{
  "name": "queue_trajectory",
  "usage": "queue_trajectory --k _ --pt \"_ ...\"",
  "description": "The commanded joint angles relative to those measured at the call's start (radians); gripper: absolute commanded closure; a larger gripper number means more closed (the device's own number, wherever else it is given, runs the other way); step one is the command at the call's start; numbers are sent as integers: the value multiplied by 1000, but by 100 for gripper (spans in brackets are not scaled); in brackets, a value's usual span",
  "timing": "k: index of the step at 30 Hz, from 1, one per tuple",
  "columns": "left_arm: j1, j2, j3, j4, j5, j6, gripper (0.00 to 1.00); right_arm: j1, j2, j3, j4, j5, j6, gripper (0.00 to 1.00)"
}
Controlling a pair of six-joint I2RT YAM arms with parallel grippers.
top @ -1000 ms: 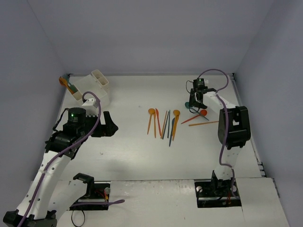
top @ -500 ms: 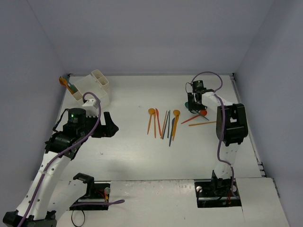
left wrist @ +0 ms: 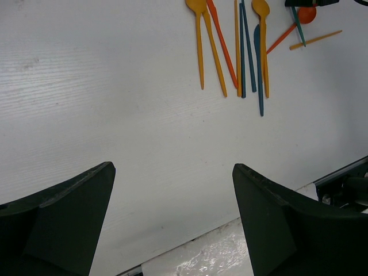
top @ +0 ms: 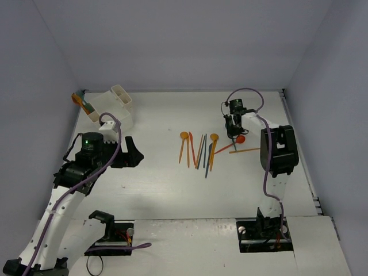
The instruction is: Sort the eating utensils into containers
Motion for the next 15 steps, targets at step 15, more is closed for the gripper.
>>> queue_trajectory --k 15 --pt "-7 64 229 157 88 -125 19 292 -369 38 -1 -13 -48 100"
